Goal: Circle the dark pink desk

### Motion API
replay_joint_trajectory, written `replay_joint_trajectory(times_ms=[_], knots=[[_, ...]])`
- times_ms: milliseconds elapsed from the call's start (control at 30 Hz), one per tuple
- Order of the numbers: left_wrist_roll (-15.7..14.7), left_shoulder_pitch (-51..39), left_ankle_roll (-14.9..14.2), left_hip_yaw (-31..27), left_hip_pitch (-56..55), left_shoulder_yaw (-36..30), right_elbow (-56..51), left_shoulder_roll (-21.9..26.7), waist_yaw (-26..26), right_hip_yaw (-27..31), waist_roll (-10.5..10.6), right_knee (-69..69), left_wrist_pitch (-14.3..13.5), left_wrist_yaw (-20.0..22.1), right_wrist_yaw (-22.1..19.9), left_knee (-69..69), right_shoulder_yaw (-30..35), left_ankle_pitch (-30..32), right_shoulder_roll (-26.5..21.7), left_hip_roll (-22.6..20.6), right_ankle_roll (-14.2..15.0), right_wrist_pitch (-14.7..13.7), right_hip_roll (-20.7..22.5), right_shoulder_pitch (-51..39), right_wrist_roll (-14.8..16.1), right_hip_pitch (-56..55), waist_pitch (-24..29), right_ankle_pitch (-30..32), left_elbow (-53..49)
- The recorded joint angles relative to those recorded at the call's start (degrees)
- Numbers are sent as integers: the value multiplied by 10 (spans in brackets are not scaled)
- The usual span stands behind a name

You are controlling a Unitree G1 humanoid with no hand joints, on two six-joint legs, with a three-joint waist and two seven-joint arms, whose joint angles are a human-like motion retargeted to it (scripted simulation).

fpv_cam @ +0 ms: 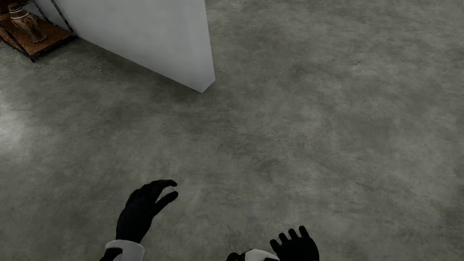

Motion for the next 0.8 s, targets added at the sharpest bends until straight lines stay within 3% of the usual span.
replay_joint_trajectory(times_ms=[33, 67, 100, 133, 167, 200, 233, 300, 333, 367, 400, 433, 467, 500, 533, 567, 600, 633, 667, 700, 733, 767, 800], knots=[[46, 3, 23, -42, -70, 11, 21, -24, 8, 23, 7, -9, 47, -21, 10, 77, -15, -34, 63, -12, 1, 7, 28, -36, -77, 38, 6, -23, 76], [73, 11, 25, -59, -137, 27, 39, -51, 17, 52, 11, -34, 97, -53, -11, 114, -35, -51, 134, -6, 2, 15, 55, -62, -108, 79, 9, -33, 178], [66, 17, 43, -59, -196, 57, 60, -77, 28, 90, 13, -61, 147, -100, -40, 115, -43, -68, 200, 10, 6, 18, 78, -89, -101, 122, 9, -40, 288], [38, 29, 50, -49, -248, 96, 77, -96, 40, 134, 13, -84, 182, -153, -67, 85, -37, -84, 239, 29, 10, 15, 96, -118, -70, 160, 6, -48, 388], [18, 50, 61, -32, -293, 134, 89, -103, 52, 180, 12, -101, 198, -185, -93, 28, -10, -88, 248, 48, 14, 2, 110, -154, -38, 192, 3, -58, 468], [16, 82, 61, -12, -325, 151, 96, -101, 63, 227, 11, -111, 189, -212, -128, -55, 30, -91, 238, 63, 20, -18, 119, -191, 20, 222, -2, -72, 527], [30, 118, 57, 6, -343, 155, 102, -98, 71, 267, 11, -118, 168, -237, -161, -170, 69, -87, 216, 65, 26, -39, 122, -224, 105, 252, -6, -87, 568], [62, 174, 8, 13, -328, 171, 117, -106, 80, 323, 10, -149, 118, -263, -196, -480, 129, -74, 148, 26, 44, -72, 104, -272, 308, 315, -13, -102, 607], [68, 191, -27, 15, -317, 188, 120, -111, 83, 334, 10, -154, 101, -280, -198, -583, 142, -87, 110, 0, 50, -83, 90, -272, 376, 346, -15, -104, 616], [75, 192, -51, 8, -316, 204, 126, -111, 86, 331, 10, -132, 92, -300, -198, -600, 141, -87, 71, -27, 56, -77, 75, -262, 408, 372, -15, -97, 621], [90, 180, -33, -25, -320, 212, 141, -108, 90, 321, 10, -106, 86, -312, -198, -553, 129, -47, 37, -59, 66, -56, 56, -240, 409, 393, -15, -73, 622], [107, 162, -19, -42, -323, 220, 168, -107, 92, 306, 8, -63, 85, -307, -189, -492, 106, 9, 13, -83, 77, -19, 39, -212, 372, 406, -15, -28, 615], [121, 142, -9, -36, -325, 229, 205, -113, 94, 287, 4, 29, 86, -280, -171, -416, 81, 9, -1, -95, 95, 24, 21, -184, 298, 391, -13, 39, 605], [124, 114, 16, -22, -317, 243, 265, -125, 96, 265, -2, 164, 94, -240, -150, -356, 55, -40, 4, -102, 171, 82, -6, -167, 198, 347, -9, 96, 595], [123, 80, 25, -1, -290, 256, 342, -139, 95, 246, -10, 295, 103, -193, -127, -331, 23, -86, 25, -108, 191, 133, -47, -156, 94, 284, -6, 172, 589], [121, 35, 29, 16, -252, 262, 415, -147, 91, 235, -20, 390, 118, -157, -109, -334, -31, -117, 61, -118, 164, 177, -81, -144, 21, 217, -3, 151, 587], [134, -17, 31, 22, -209, 252, 462, -147, 83, 217, -30, 449, 122, -139, -110, -357, -111, -135, 106, -133, 137, 215, -106, -122, 12, 153, -2, 112, 587], [146, -74, 32, 19, -166, 227, 480, -138, 71, 192, -37, 470, 122, -139, -116, -386, -195, -146, 148, -149, 132, 233, -128, -99, 61, 96, -2, 98, 583], [153, -128, 32, 12, -125, 196, 482, -128, 56, 165, -43, 460, 102, -142, -113, -418, -260, -156, 169, -165, 123, 229, -142, -78, 142, 44, -3, 97, 569], [148, -172, 32, 2, -86, 162, 484, -118, 40, 141, -47, 423, 64, -138, -95, -447, -297, -167, 166, -179, 116, 206, -147, -54, 230, -2, -5, 87, 536], [130, -208, 32, -7, -52, 130, 491, -105, 26, 121, -51, 360, 24, -134, -79, -469, -308, -182, 146, -191, 108, 173, -143, -27, 305, -42, -6, 76, 491], [103, -240, 33, -16, -18, 102, 498, -89, 13, 104, -54, 267, -11, -126, -78, -488, -300, -199, 118, -201, 102, 142, -136, 2, 359, -71, -7, 72, 436], [76, -268, 33, -23, 16, 74, 506, -69, 4, 79, -57, 142, -35, -119, -91, -503, -278, -217, 88, -209, 99, 123, -130, 30, 379, -81, -8, 69, 379]])
